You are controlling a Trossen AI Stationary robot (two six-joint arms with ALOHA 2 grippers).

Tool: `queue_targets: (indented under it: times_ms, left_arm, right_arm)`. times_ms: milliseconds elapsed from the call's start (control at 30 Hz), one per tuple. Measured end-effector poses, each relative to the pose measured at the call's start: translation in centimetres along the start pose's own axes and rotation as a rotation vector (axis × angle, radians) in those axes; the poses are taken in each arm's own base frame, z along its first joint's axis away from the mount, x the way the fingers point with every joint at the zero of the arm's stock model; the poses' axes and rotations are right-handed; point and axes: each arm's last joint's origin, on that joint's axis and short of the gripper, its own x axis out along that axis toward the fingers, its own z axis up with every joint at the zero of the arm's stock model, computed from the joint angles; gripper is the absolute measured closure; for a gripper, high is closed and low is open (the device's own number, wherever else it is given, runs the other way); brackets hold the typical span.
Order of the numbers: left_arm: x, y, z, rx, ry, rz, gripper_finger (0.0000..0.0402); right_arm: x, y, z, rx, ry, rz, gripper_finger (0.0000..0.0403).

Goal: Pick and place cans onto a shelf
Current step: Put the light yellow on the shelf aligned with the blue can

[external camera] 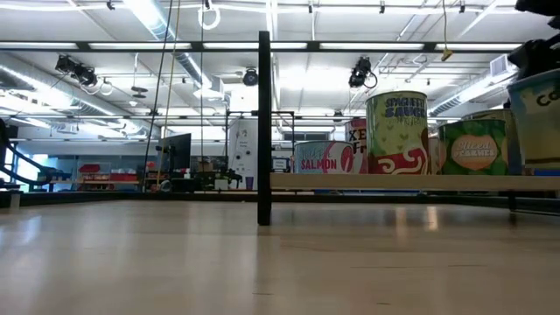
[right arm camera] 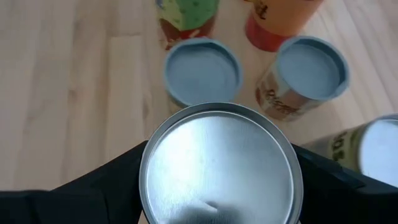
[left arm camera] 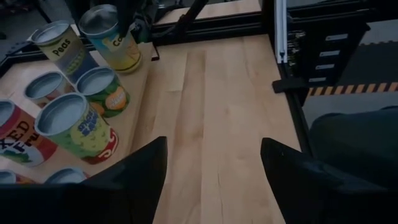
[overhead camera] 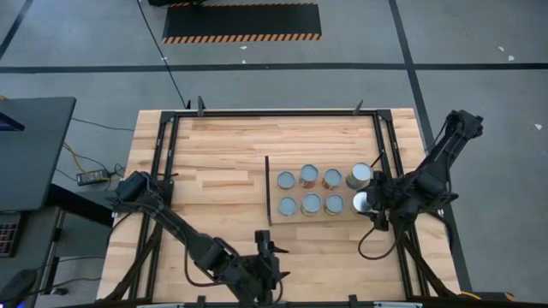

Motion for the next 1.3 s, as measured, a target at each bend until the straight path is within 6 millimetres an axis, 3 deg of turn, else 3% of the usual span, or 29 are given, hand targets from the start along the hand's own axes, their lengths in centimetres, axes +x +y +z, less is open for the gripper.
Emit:
queue_targets:
  times_ms: [700,1300]
  left_arm:
    - [0.2,0.2,0.1,-0.001,0.002,0.005,0.0139]
    - [0.2,0.2,0.0,-0.001,0.002,0.005,0.0139]
  right_arm:
    - [1.4,-0.4,0.6,0.008,0.109,-0.036,0.0042]
    - [0.9,-1.5,0.7,0.063,0.274,-0.038,0.0074]
